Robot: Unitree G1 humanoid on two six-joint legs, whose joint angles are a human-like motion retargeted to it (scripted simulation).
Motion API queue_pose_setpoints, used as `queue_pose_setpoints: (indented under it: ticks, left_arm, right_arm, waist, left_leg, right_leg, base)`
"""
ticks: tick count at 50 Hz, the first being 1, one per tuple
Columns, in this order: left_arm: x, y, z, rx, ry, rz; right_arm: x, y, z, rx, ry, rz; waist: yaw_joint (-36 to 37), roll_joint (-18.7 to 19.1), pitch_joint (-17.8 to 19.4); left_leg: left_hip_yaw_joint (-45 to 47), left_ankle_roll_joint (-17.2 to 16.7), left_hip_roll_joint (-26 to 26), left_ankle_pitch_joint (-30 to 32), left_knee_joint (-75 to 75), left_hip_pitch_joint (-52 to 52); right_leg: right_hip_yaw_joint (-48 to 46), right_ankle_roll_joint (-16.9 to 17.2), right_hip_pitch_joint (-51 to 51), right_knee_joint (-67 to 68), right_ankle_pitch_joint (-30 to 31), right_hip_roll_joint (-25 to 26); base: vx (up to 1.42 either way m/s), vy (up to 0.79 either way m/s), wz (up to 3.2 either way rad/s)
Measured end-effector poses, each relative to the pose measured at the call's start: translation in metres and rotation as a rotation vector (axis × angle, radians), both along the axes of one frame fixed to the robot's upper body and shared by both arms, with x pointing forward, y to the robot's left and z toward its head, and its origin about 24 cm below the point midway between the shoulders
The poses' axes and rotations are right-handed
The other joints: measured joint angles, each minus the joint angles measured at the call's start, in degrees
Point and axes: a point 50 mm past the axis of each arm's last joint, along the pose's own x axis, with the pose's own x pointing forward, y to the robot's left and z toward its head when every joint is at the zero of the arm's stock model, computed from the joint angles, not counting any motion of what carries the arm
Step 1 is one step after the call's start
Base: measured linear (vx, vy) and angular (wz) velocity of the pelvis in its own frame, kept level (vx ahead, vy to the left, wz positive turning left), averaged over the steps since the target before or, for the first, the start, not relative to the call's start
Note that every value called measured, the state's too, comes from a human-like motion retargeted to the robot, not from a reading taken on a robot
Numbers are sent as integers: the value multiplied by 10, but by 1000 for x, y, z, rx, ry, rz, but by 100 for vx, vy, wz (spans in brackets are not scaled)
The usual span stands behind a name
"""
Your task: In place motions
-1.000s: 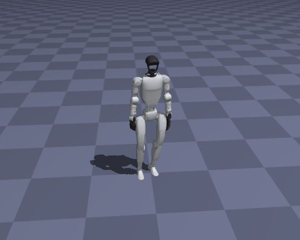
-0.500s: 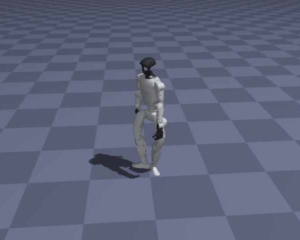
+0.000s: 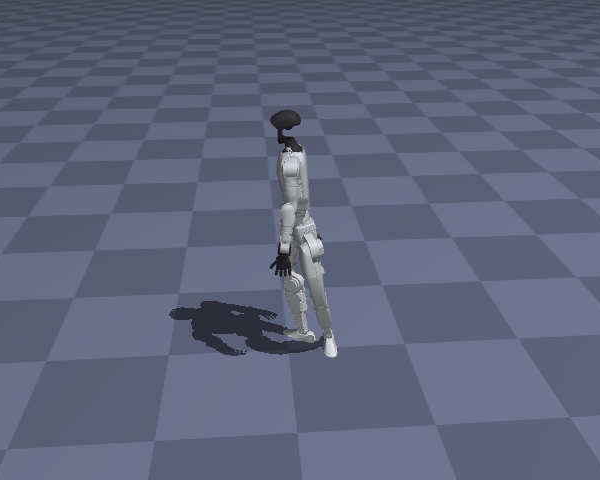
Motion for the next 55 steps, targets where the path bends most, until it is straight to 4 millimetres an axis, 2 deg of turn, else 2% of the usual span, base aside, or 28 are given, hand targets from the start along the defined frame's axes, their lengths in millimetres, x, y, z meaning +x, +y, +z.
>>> queue_pose_setpoints:
  ticks: [3, 5, 7, 9, 10, 14, 17, 19, 22, 23, 25, 27, 31, 33, 34, 37, 40, 45, 50, 55]
  left_arm:
    - [-4, 4, 0, 2, -8, 36]
    - [-9, 8, -1, 7, 5, 46]
    - [-16, 11, -2, 9, 29, 52]
    - [-25, 11, -3, 9, 57, 62]
    - [-29, 12, -3, 9, 69, 68]
    - [-47, 13, -5, 3, 115, 104]
    - [-62, 12, -7, -3, 151, 136]
    - [-73, 10, -7, -10, 182, 149]
    - [-90, 7, -8, -22, 241, 161]
    - [-96, 5, -8, -28, 260, 169]
    - [-103, 2, -8, -40, 285, 188]
    - [-102, 2, -8, -38, 284, 190]
    - [-93, 3, -8, -31, 254, 166]
    - [-82, 6, -8, -27, 219, 164]
    - [-76, 8, -8, -23, 200, 155]
    - [-60, 15, -6, -9, 146, 125]
    - [-50, 24, -4, 11, 109, 108]
    - [-56, 37, -2, 38, 104, 132]
    - [-81, 41, -2, 31, 156, 156]
    - [-102, 38, -2, 26, 217, 141]
  right_arm:
    - [8, 2, -1, 22, -26, 60]
    - [18, 2, -2, 34, -61, 100]
    - [32, 0, -2, 35, -111, 139]
    - [48, -1, -1, 32, -166, 180]
    - [57, -2, 0, 30, -194, 200]
    - [92, 2, 4, 49, -299, 269]
    - [108, 10, 7, 78, -361, 292]
    - [112, 16, 7, 100, -387, 287]
    - [106, 22, 6, 130, -382, 282]
    - [101, 23, 5, 137, -365, 293]
    - [89, 25, 2, 135, -324, 317]
    - [77, 24, -1, 110, -284, 302]
    - [39, 11, -3, 68, -135, 232]
    - [21, 5, -2, 47, -55, 213]
    - [14, 3, -1, 33, -31, 191]
    - [-6, -1, 0, -6, 6, 113]
    - [-18, -2, 1, -7, 31, 57]
    - [-14, -2, 1, -4, 26, 71]
    - [11, -2, -1, 8, -50, 141]
    - [38, 0, -2, 23, -144, 230]
  waist:
    - [11, -39, -14]
    - [30, -55, -20]
    - [62, -64, -16]
    - [95, -78, -9]
    - [107, -86, -6]
    - [134, -106, 2]
    - [153, -97, 17]
    - [154, -82, 31]
    - [122, -60, 38]
    - [103, -50, 32]
    - [93, -43, 26]
    - [82, -44, 34]
    - [84, -31, 25]
    - [138, -33, 17]
    - [133, -30, 16]
    - [56, -12, 18]
    - [72, -18, 17]
    - [71, -17, 13]
    - [89, -20, 11]
    - [132, -33, 18]
  left_leg:
    - [-73, 83, 23, 7, 108, -24]
    - [-178, 129, 47, -16, 203, -75]
    - [-322, 114, 30, -32, 261, -139]
    - [-457, 96, -43, -26, 262, -190]
    - [-488, 99, -74, -26, 254, -202]
    - [-516, 125, -123, -38, 174, -224]
    - [-604, 97, -163, -23, 70, -226]
    - [-649, 82, -170, 6, -4, -209]
    - [-623, 102, -164, 30, -72, -163]
    - [-590, 93, -143, 15, -74, -153]
    - [-612, 87, -149, 14, -81, -148]
    - [-599, 81, -144, 15, -88, -131]
    - [-570, 83, -140, 17, -119, -103]
    - [-503, 76, -128, 9, -123, -97]
    - [-506, 75, -125, 7, -121, -98]
    - [-581, 76, -128, 13, -110, -108]
    - [-564, 74, -128, 12, -113, -101]
    - [-567, 71, -124, 16, -112, -102]
    - [-576, 68, -124, 20, -105, -115]
    - [-620, 72, -142, 41, -83, -148]
  right_leg:
    - [52, -5, -20, 8, -4, -31]
    - [92, -10, -38, 13, -4, -36]
    - [137, -15, -52, 10, 5, -25]
    - [186, -20, -63, 4, 16, -17]
    - [209, -21, -69, 3, 21, -18]
    - [281, -23, -89, 0, 36, -13]
    - [315, -25, -77, -18, 49, 20]
    - [324, -27, -56, -33, 57, 48]
    - [326, -29, -24, -56, 64, 79]
    - [321, -29, -21, -60, 65, 86]
    - [342, -29, -15, -66, 68, 100]
    - [352, -29, -6, -62, 68, 101]
    - [372, -33, -1, -57, 64, 116]
    - [440, -25, -3, -49, 57, 126]
    - [436, -25, -2, -50, 57, 127]
    - [361, -29, -1, -55, 60, 122]
    - [378, -30, 6, -56, 57, 126]
    - [375, -29, 5, -52, 52, 126]
    - [363, -28, 0, -45, 45, 119]
    - [308, -25, 2, -36, 30, 90]
  base:
    - [-2, 5, -106]
    - [-6, 7, -157]
    - [-12, 13, -228]
    - [-16, 18, -254]
    - [-17, 19, -236]
    - [-13, 18, -222]
    - [-7, 10, -215]
    - [3, 4, -146]
    - [16, 0, -45]
    - [20, 0, -42]
    - [14, -2, -101]
    - [7, 0, -80]
    - [14, 2, -83]
    - [8, -1, -215]
    - [5, -1, -52]
    - [6, -3, 162]
    - [1, -1, -17]
    - [0, 0, 0]
    - [0, 2, 11]
    - [-4, 8, 91]
